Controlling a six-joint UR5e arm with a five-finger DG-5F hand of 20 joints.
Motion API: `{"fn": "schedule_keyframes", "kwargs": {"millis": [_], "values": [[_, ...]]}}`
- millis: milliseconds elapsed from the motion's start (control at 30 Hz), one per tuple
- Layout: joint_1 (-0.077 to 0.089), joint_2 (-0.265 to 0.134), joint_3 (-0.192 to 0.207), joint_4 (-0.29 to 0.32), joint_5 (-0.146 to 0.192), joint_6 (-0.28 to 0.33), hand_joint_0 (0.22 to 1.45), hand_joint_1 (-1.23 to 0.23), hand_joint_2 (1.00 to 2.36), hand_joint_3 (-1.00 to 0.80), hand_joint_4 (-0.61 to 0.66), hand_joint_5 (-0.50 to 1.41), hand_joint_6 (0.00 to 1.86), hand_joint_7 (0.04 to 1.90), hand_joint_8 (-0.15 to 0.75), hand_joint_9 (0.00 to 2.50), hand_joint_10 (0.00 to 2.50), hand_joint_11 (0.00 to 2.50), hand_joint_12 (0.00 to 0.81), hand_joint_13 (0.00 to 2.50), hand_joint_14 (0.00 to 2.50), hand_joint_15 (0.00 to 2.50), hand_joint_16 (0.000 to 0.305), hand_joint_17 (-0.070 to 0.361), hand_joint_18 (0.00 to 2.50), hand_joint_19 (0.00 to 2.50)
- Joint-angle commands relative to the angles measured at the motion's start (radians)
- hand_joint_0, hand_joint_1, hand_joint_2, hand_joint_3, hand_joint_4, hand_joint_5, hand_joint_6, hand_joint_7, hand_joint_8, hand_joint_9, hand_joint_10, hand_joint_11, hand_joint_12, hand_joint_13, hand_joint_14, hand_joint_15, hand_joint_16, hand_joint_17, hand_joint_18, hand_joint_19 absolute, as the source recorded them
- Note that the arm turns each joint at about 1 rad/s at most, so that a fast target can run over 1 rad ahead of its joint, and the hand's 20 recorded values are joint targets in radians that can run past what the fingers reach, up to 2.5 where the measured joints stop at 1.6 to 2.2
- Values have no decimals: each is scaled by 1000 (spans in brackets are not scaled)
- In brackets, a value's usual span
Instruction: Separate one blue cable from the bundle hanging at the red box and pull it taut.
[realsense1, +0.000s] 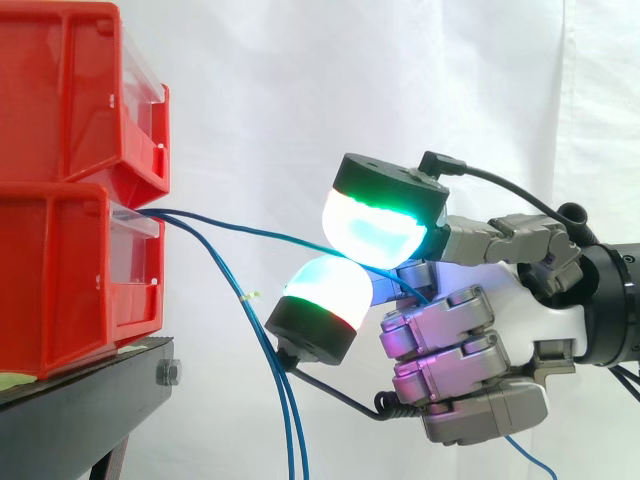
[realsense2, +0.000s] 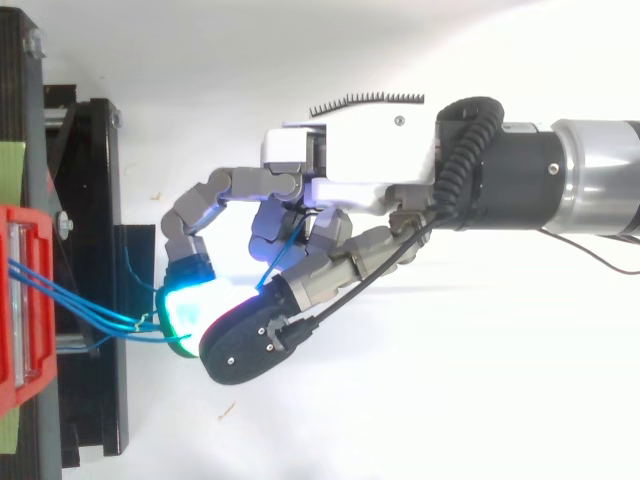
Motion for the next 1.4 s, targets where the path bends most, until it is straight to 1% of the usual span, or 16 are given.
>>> {"fn": "schedule_keyframes", "kwargs": {"millis": [0,100,233,267,300,400,433,500,567,633,667,700,800,867,1133,1367], "values": [[4,1,0,0,0,1,643,-715,1020,-121,-70,-173,878,1184,309,1187,1879,1744,347,1140,2241,1674,40,90,1562,1504],[6,1,0,-1,-5,4,643,-716,1020,-118,-70,-173,878,1186,306,1187,1882,1757,348,1142,2242,1672,40,90,1564,1488],[7,4,-2,-27,-29,-15,644,-717,1020,-118,-70,-173,878,1186,303,1186,1891,1740,349,1146,2234,1679,41,91,1562,1498],[7,10,-2,-40,-31,-22,644,-717,1019,-118,-70,-173,878,1186,305,1188,1891,1745,349,1147,2230,1688,41,91,1563,1498],[7,21,-2,-87,-32,-61,644,-716,1020,-119,-70,-172,878,1186,310,1189,1891,1748,342,1144,2232,1679,41,92,1564,1491],[7,30,-11,-96,-37,-72,643,-716,1020,-119,-70,-172,878,1188,304,1188,1893,1749,349,1150,2224,1684,41,91,1564,1489],[7,47,-43,-93,-37,-75,644,-717,1019,-119,-71,-172,878,1186,305,1189,1894,1745,349,1150,2230,1670,41,91,1564,1490],[7,62,-77,-69,-34,-80,644,-717,1019,-123,-70,-172,878,1190,311,1188,1895,1746,348,1150,2214,1692,41,91,1564,1485],[7,88,-135,9,-20,-80,643,-717,1020,-120,-70,-172,878,1190,306,1186,1896,1745,348,1150,2225,1667,41,92,1565,1484],[7,107,-172,55,-9,-77,644,-717,1019,-119,-70,-172,878,1190,308,1186,1887,1775,348,1149,2225,1666,41,92,1563,1484],[7,117,-206,105,6,-75,644,-717,1019,-120,-71,-172,878,1185,306,1186,1898,1744,349,1150,2214,1690,41,92,1561,1483],[7,120,-219,129,14,-71,643,-716,1020,-120,-71,-172,878,1185,306,1186,1896,1745,348,1149,2217,1680,41,91,1562,1471],[9,120,-227,135,14,-55,643,-717,1019,-117,-71,-172,878,1187,306,1188,1898,1742,349,1150,2213,1688,41,92,1561,1471],[9,119,-227,121,17,-32,643,-717,1020,-120,-70,-172,878,1191,307,1188,1894,1755,348,1151,2221,1659,41,92,1559,1484],[13,119,-229,135,31,-40,643,-717,1019,-119,-71,-172,878,1193,312,1190,1891,1782,349,1158,2207,1681,40,91,1558,1480],[13,119,-229,132,29,-45,643,-718,1019,-118,-72,-171,878,1184,309,1192,1904,1760,342,1157,2208,1674,41,93,1560,1476]]}}
